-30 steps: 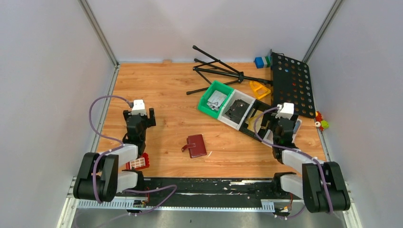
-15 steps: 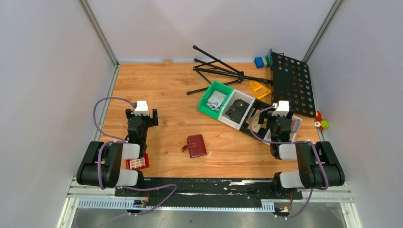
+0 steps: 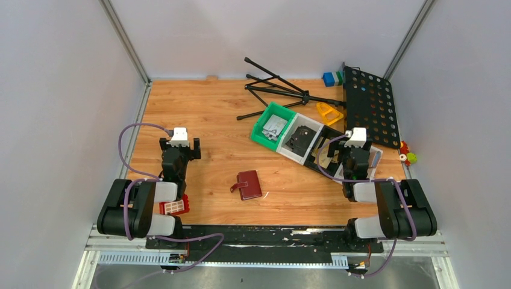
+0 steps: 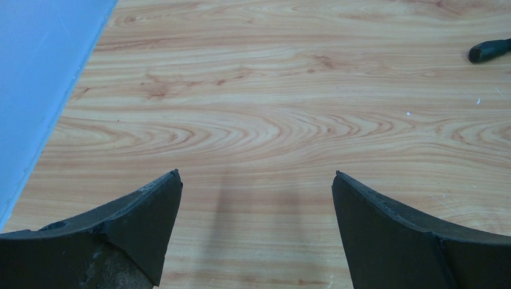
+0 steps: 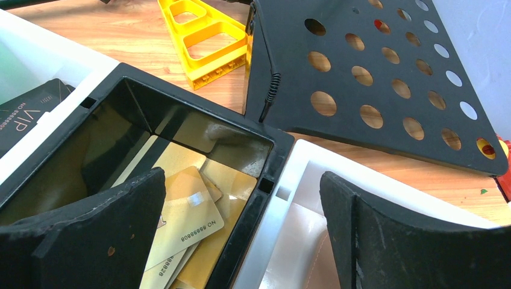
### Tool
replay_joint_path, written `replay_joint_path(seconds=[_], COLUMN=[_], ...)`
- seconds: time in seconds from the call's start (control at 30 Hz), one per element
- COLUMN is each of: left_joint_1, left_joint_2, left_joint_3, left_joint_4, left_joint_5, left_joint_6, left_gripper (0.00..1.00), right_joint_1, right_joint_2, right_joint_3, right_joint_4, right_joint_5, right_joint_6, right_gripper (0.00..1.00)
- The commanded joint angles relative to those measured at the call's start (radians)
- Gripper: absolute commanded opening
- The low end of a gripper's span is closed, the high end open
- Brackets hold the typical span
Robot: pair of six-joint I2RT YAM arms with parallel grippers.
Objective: Take the credit cards out of the card holder
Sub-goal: Reset both arms
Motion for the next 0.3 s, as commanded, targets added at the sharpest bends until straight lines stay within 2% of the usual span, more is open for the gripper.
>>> replay_joint_path(seconds=[0.0,0.27], left_joint_1=[0.006,0.005], left_joint_2=[0.004,0.005], left_joint_3=[0.003,0.004], left_joint_4=[0.061,0.059], left_joint_5=[0.000,0.000], left_joint_6=[0.021,0.019], left_gripper=[1.00,1.00], right_joint_1=[-0.011,-0.010], right_joint_2=[0.002,0.002], right_joint_3=[0.032,0.032], right_joint_4=[0.020,0.019], right_joint_5=[-0.009,-0.009], right_joint_6=[-0.022,-0.023], right_gripper=[1.00,1.00])
